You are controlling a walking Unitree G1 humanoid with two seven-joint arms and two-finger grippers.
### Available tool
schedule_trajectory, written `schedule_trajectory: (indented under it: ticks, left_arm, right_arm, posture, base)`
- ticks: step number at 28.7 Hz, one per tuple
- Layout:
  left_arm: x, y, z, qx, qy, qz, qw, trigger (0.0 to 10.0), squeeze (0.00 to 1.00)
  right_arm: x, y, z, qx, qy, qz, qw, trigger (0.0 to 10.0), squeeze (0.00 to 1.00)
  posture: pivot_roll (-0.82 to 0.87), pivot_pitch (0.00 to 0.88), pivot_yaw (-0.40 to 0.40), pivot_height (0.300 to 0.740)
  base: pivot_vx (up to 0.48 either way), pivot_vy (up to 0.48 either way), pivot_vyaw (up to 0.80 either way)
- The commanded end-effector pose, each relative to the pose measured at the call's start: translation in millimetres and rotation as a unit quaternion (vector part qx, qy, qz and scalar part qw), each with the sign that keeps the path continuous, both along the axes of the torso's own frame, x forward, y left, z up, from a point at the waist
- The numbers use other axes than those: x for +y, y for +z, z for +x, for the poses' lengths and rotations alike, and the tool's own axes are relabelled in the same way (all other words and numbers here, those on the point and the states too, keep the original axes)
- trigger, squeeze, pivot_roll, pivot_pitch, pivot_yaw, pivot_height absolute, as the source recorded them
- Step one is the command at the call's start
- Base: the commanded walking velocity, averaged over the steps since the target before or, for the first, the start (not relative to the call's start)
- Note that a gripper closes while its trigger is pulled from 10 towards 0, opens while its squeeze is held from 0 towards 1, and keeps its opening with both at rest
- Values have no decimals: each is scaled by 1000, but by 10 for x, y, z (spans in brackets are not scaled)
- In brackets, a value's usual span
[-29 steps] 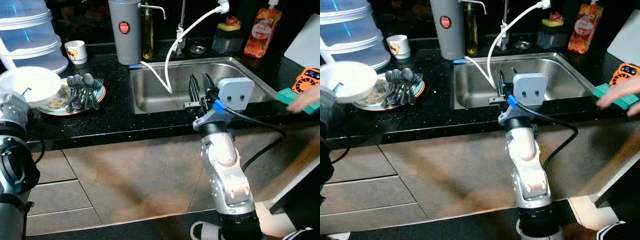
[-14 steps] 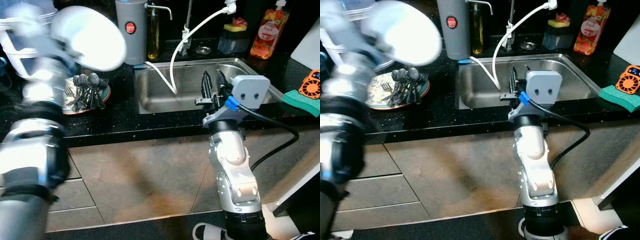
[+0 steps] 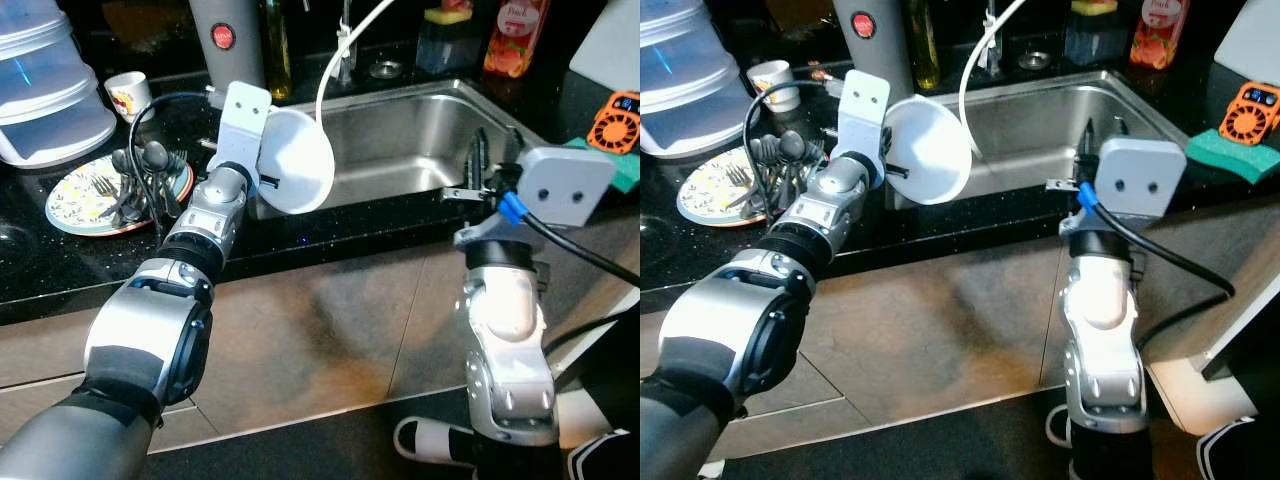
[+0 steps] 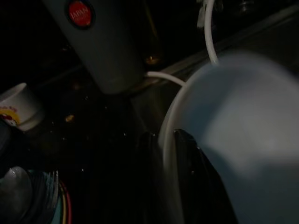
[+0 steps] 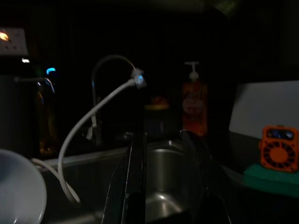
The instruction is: Kitchen organization
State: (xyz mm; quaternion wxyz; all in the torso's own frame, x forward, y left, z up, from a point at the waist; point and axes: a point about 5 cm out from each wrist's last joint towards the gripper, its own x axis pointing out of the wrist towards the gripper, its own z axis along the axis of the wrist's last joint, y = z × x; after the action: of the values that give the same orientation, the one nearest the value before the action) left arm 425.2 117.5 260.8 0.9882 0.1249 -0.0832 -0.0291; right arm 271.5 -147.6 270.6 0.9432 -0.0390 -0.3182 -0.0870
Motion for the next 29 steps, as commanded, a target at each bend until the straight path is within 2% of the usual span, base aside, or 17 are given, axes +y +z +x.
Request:
schedule_trajectory:
  ticks: [1, 3, 4, 5, 7, 10, 13, 15, 16, 17, 19, 21, 23, 25, 29]
  left_arm:
    - [116, 96, -2, -33, 19, -5, 999, 10000, 1000]
    - [124, 263, -26, -87, 9, -10, 996, 10000, 1000]
    - [135, 380, -49, -120, -3, -20, 993, 10000, 702]
    - [157, 510, -81, -157, -13, -24, 987, 10000, 0]
    - [215, 681, -136, -203, -26, -29, 978, 10000, 0]
    - [305, 818, -184, -228, -32, -37, 972, 10000, 0]
    - [334, 856, -200, -229, -43, -46, 971, 10000, 0]
    - [393, 916, -272, -219, -89, -69, 969, 10000, 0]
    - [416, 921, -333, -216, -113, -81, 966, 10000, 0]
    - [416, 921, -333, -216, -113, -81, 966, 10000, 0]
    - [447, 904, -467, -231, -142, -69, 960, 10000, 0]
    - [493, 879, -557, -246, -144, -92, 954, 10000, 0]
    - [512, 873, -583, -249, -143, -108, 952, 10000, 0]
    - [594, 863, -602, -251, -112, -144, 951, 10000, 0]
    - [637, 957, -684, -261, -116, -142, 948, 10000, 0]
  right_arm:
    - [3, 19, -16, -3, -2, 2, 1000, 10000, 0]
    - [7, 25, 1, -3, 0, 2, 1000, 10000, 0]
    - [13, 39, 9, -5, 3, 1, 1000, 10000, 0]
    - [17, 59, 20, -8, 7, 0, 1000, 10000, 0]
    - [24, 92, 37, -13, 12, -1, 1000, 10000, 0]
    - [30, 126, 59, -18, 20, 0, 1000, 10000, 0]
    - [27, 141, 71, -20, 23, 2, 1000, 10000, 0]
    - [15, 193, 82, -28, 34, 18, 999, 10000, 0]
    - [-5, 212, 95, -30, 43, 40, 998, 10000, 0]
    - [-5, 212, 95, -30, 43, 40, 998, 10000, 0]
    - [-61, 241, 119, -32, 53, 80, 995, 10000, 0]
    - [-148, 331, 114, -45, 55, 90, 993, 10000, 0]
    - [-180, 372, 107, -52, 55, 91, 993, 10000, 0]
    - [-355, 545, 70, -83, 59, 108, 989, 10000, 0]
    - [-455, 745, 6, -121, 62, 92, 986, 10000, 0]
  posture:
    - [-41, 123, 126, 740]
    - [-38, 125, 123, 740]
    - [-26, 123, 112, 740]
    - [-15, 115, 99, 740]
    - [-7, 107, 89, 740]
    - [0, 96, 79, 740]
    - [5, 81, 68, 740]
    - [16, 60, 52, 740]
    - [23, 45, 41, 740]
    - [23, 45, 41, 740]
    - [20, 35, 34, 740]
    - [14, 5, 19, 740]
    - [14, 5, 19, 740]
    - [9, 0, 10, 740]
    - [-14, 0, -1, 740]
  base:
    - [0, 0, 0]
    - [0, 0, 0]
    - [0, 0, 0]
    - [0, 0, 0]
    - [0, 0, 0]
    - [0, 0, 0]
    - [0, 0, 0]
    - [0, 0, 0]
    - [0, 0, 0]
    - [0, 0, 0]
    - [0, 0, 0]
    - [0, 0, 0]
    - [0, 0, 0]
    - [0, 0, 0]
    - [0, 0, 0]
